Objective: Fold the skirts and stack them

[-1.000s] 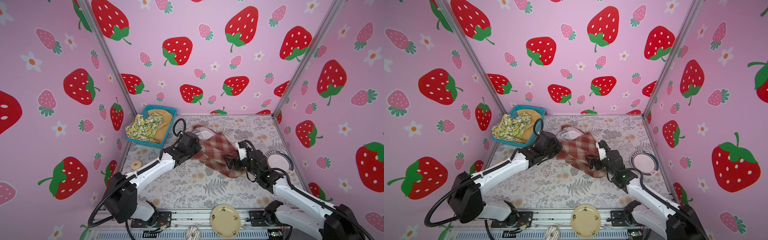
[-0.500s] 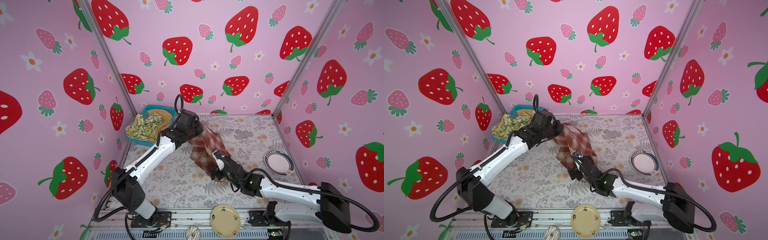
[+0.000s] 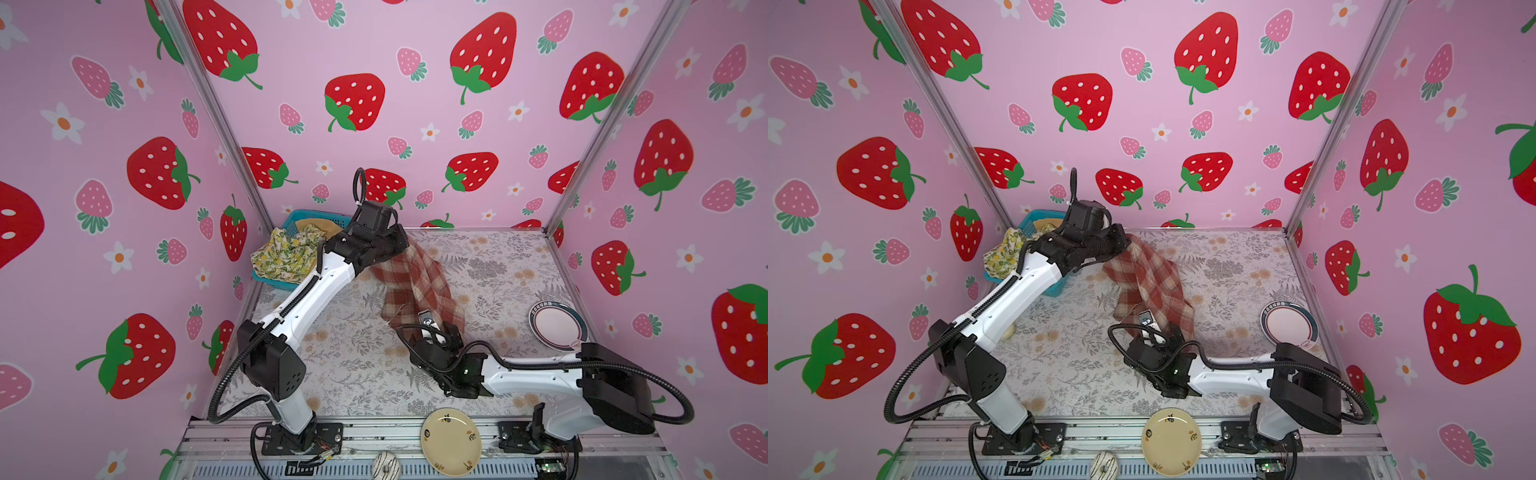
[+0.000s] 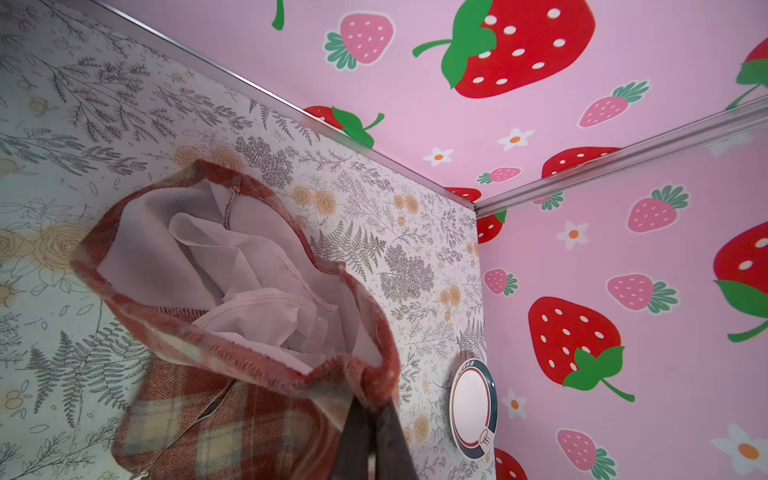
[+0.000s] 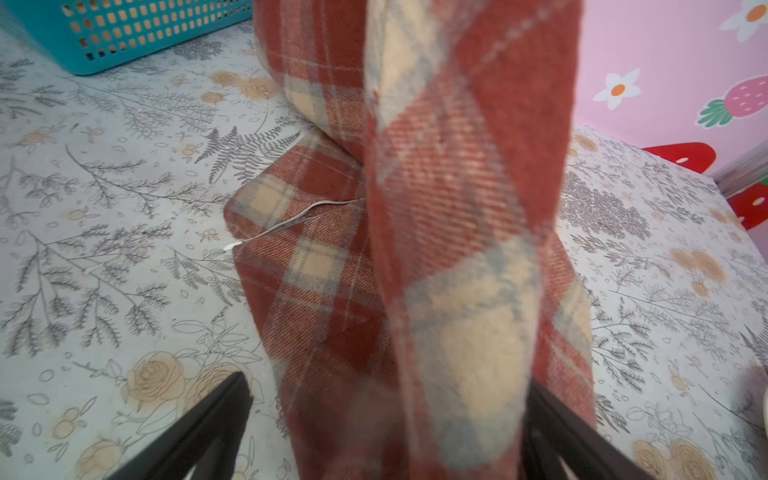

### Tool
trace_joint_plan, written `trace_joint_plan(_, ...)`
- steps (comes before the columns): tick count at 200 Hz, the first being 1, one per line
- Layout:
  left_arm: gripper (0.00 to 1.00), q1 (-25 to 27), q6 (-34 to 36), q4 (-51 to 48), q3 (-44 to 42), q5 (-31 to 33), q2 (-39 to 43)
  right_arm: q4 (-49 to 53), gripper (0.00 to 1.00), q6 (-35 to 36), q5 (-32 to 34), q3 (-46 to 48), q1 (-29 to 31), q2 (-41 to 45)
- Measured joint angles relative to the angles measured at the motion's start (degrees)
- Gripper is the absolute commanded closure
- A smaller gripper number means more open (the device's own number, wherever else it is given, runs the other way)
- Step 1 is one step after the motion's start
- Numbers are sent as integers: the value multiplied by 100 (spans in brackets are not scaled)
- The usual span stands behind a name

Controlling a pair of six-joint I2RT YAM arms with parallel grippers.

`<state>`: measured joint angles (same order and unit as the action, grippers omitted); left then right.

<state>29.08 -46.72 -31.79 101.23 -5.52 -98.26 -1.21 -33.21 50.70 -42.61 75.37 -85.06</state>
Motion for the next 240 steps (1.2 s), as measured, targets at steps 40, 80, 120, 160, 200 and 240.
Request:
trace_joint_plan(40,100,-85,15,-83,11,-22,7,2,46,-50,-59,334,-564,66)
trace_joint_plan(80,100,-160,59,-293,138,-52,70,-186,74,638,-778,649,-1414,837)
trace_joint_plan(120,100,-243,166,-326,192,33,361,-535,56,1453,-2149,717,-2361,1641)
trace_joint_plan(160,100,-247,170,-310,212,35,378,-310,31,1722,-2699,518,-2374,1716)
trace_joint_plan(200,100,-247,175,-278,258,-17,118,76,13,1351,-2389,20,-1556,1596)
trace_joint_plan(240,100,-273,223,-295,553,-96,-260,315,0,592,-1443,-289,-184,927)
